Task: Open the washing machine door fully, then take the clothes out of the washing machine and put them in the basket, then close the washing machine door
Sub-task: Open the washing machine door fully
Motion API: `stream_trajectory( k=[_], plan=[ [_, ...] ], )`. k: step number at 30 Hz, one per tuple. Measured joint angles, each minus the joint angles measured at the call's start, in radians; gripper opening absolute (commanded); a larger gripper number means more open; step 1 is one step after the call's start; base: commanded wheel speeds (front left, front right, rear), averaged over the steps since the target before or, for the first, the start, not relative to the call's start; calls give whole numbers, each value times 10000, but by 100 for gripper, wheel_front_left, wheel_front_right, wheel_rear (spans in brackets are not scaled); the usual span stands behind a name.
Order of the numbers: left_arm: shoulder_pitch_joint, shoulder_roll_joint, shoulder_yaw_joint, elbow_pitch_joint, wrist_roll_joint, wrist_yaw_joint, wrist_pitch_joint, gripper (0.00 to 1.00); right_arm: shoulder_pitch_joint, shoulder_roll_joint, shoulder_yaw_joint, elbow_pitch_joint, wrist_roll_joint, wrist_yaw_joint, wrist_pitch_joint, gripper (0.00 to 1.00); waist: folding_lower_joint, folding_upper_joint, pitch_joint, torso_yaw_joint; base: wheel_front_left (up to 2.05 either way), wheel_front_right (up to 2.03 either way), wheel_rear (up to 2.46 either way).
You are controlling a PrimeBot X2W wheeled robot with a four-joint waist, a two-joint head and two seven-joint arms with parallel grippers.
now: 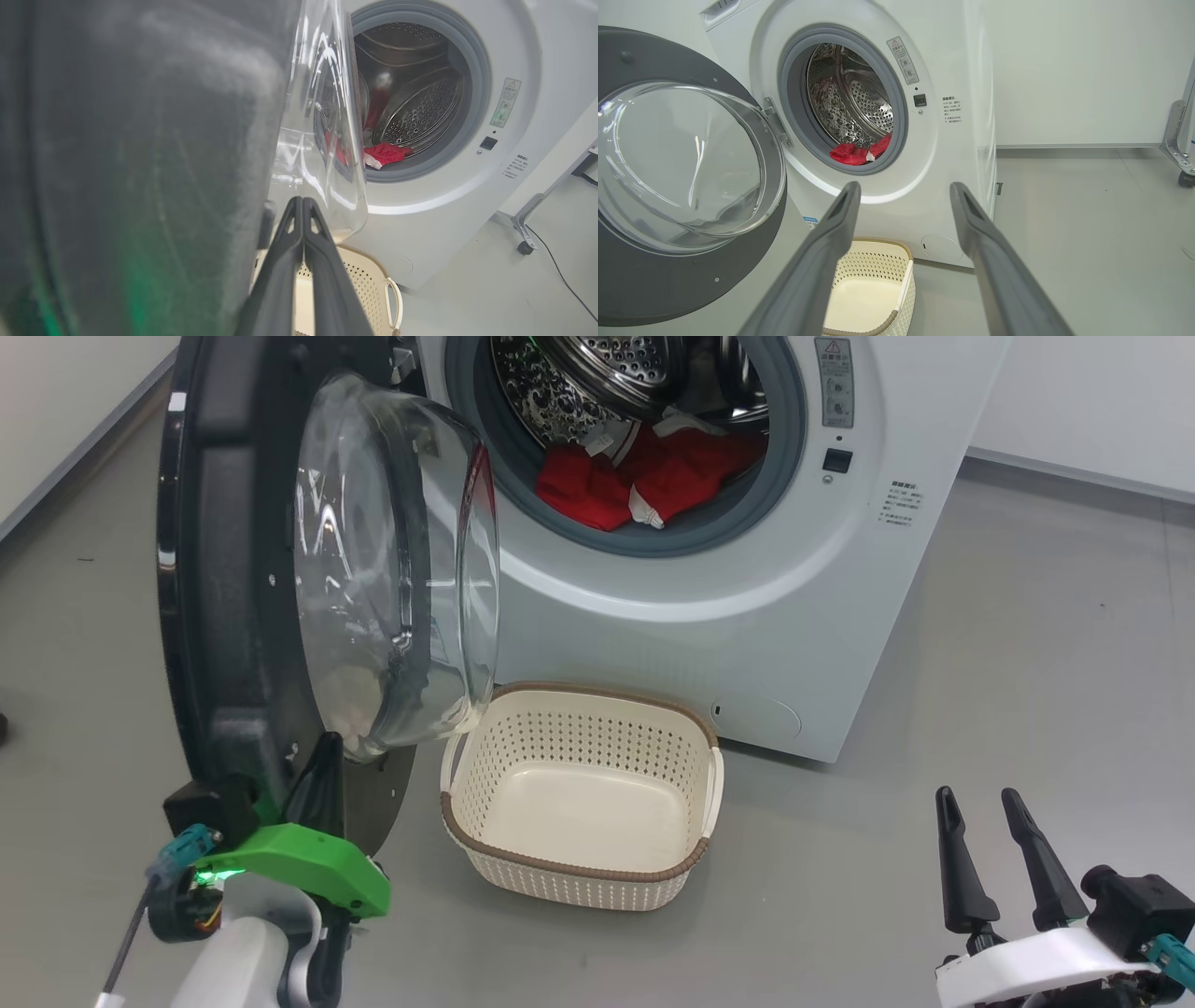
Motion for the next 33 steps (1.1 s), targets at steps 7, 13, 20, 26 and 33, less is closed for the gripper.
stream_trajectory(
  k=[7, 13, 20, 26, 33],
  plan=[
    [-2, 345, 644, 10, -148, 125, -165, 0, -6, -79, 119, -10, -35, 2, 0, 100, 0, 0, 296, 71, 0, 0, 0],
    [-52, 623, 1124, -4, -387, 134, -253, 0, -68, -176, 249, -67, -119, 4, 73, 100, 0, 0, 621, 77, 0, 0, 0],
    [-174, 1009, 1701, -81, -614, 196, -284, 0, -333, -318, 313, -226, -132, 12, 176, 100, 0, 0, 1056, -15, 0, 0, 0],
    [-378, 1323, 2322, -150, -744, 234, -387, 0, -493, -541, 343, -305, -234, 13, 299, 100, 0, 0, 1493, -114, 0, 0, 0],
    [-587, 1563, 3135, -186, -1258, 284, -516, 0, -733, -832, 276, -458, -297, 13, 422, 100, 0, 0, 2013, -203, 0, 0, 0]
  ],
)
